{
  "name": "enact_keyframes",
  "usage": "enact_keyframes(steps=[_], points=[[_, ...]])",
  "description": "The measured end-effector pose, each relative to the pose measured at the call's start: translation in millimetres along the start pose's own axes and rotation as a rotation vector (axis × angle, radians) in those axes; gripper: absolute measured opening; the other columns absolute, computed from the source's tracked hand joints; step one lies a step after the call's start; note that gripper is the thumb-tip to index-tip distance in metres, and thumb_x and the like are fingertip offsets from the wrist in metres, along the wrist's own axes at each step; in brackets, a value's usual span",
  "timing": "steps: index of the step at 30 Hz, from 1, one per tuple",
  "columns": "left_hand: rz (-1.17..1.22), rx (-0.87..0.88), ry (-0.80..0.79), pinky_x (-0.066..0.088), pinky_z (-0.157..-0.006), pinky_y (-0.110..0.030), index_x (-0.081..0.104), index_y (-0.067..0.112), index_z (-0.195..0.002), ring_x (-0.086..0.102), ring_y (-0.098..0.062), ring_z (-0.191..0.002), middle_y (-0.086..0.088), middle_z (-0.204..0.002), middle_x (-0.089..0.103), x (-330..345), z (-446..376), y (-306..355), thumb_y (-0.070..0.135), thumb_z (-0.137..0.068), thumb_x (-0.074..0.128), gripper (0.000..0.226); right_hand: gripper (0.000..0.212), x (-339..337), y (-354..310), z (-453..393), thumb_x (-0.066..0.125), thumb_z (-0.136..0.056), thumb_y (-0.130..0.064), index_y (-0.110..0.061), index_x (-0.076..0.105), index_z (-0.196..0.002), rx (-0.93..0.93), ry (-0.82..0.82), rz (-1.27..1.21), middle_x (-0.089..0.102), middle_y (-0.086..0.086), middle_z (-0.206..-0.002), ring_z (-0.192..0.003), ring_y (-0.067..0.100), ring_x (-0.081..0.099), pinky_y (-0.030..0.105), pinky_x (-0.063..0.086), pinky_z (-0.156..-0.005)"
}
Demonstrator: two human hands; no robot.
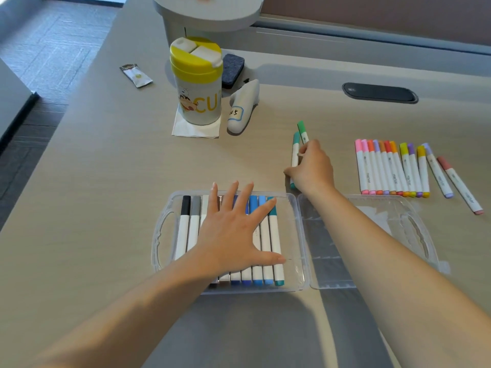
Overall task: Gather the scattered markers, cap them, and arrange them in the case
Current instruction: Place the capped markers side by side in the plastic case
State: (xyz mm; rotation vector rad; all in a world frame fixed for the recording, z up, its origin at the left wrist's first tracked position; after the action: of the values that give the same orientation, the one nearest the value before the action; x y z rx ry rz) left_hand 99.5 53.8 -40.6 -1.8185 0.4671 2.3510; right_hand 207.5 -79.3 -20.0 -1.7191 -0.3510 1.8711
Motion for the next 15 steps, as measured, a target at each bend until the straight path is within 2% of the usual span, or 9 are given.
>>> enact_keyframes(steps=[3, 6, 8, 10, 12, 14, 15], points=[[0.003, 0.011, 0.006, -0.021, -0.108, -0.050, -0.014, 0.045, -0.141, -0.020, -0.028, -0.142, -0.003, -0.155, -0.018, 1, 0, 0, 0.085, -0.067, 0.029, 0.095, 0.045, -5, 0, -3, 0.060, -0.086, -0.006, -0.010, 0.039, -0.126, 0.014, 0.000, 0.022, 0.055, 0.013, -0.122, -0.106, 0.029, 0.057, 0.031, 0.045, -0.075], [-0.006, 0.008, 0.011, -0.020, -0.108, -0.050, -0.014, 0.044, -0.141, -0.018, -0.028, -0.142, -0.002, -0.155, -0.017, 3, 0, -1, 0.088, -0.065, 0.027, 0.097, 0.049, -12, 3, -3, 0.058, -0.085, -0.003, -0.010, 0.039, -0.130, 0.083, -0.032, -0.165, 0.055, 0.012, -0.121, -0.106, 0.027, 0.057, 0.031, 0.047, -0.080], [-0.021, 0.006, 0.025, -0.020, -0.108, -0.050, -0.014, 0.045, -0.141, -0.016, -0.028, -0.142, -0.001, -0.155, -0.015, 3, 0, -2, 0.091, -0.060, 0.022, 0.100, 0.054, -20, 4, 2, 0.057, -0.084, 0.000, -0.011, 0.036, -0.133, 0.081, -0.052, -0.347, 0.058, 0.006, -0.103, -0.098, 0.023, 0.058, 0.033, 0.051, -0.085], [-0.030, 0.002, 0.031, -0.020, -0.108, -0.050, -0.014, 0.045, -0.141, -0.015, -0.028, -0.143, -0.001, -0.155, -0.014, 4, -1, -2, 0.088, -0.057, 0.016, 0.099, 0.052, -30, 4, 10, 0.055, -0.085, 0.003, -0.013, 0.036, -0.130, 0.052, -0.078, -0.453, 0.050, -0.001, -0.083, -0.084, 0.016, 0.056, 0.033, 0.053, -0.079], [-0.033, -0.002, 0.022, -0.019, -0.109, -0.050, -0.014, 0.045, -0.141, -0.015, -0.028, -0.143, -0.001, -0.155, -0.014, 5, -1, -2, 0.087, -0.057, 0.015, 0.098, 0.033, -39, 4, 21, 0.050, -0.088, 0.001, -0.015, 0.042, -0.116, 0.068, -0.139, -0.567, 0.049, 0.000, -0.082, -0.080, 0.017, 0.057, 0.028, 0.054, -0.068], [-0.035, -0.005, 0.015, -0.019, -0.109, -0.050, -0.013, 0.045, -0.141, -0.014, -0.028, -0.143, 0.000, -0.156, -0.013, 3, -1, -2, 0.087, -0.057, 0.015, 0.098, 0.010, -45, 5, 36, 0.046, -0.092, -0.007, -0.017, 0.046, -0.093, 0.120, -0.231, -0.716, 0.051, 0.006, -0.083, -0.074, 0.021, 0.059, 0.025, 0.053, -0.056], [-0.028, -0.007, 0.012, -0.018, -0.109, -0.050, -0.012, 0.044, -0.141, -0.014, -0.027, -0.143, 0.000, -0.156, -0.013, 3, -1, -2, 0.088, -0.058, 0.017, 0.098, 0.010, -46, 7, 45, 0.045, -0.094, -0.012, -0.017, 0.047, -0.085, 0.144, -0.278, -0.770, 0.052, 0.007, -0.080, -0.069, 0.020, 0.058, 0.023, 0.052, -0.050]])
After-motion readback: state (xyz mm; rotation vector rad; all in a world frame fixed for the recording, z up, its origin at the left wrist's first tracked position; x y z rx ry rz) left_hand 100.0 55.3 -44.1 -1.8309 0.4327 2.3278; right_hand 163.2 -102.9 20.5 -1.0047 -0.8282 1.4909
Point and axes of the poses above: each hand's wrist, its own z-axis away from the middle knuckle, its own x-axis out of the palm, y = z × x, the point moved 4 cm from there along -z, towards the middle knuckle
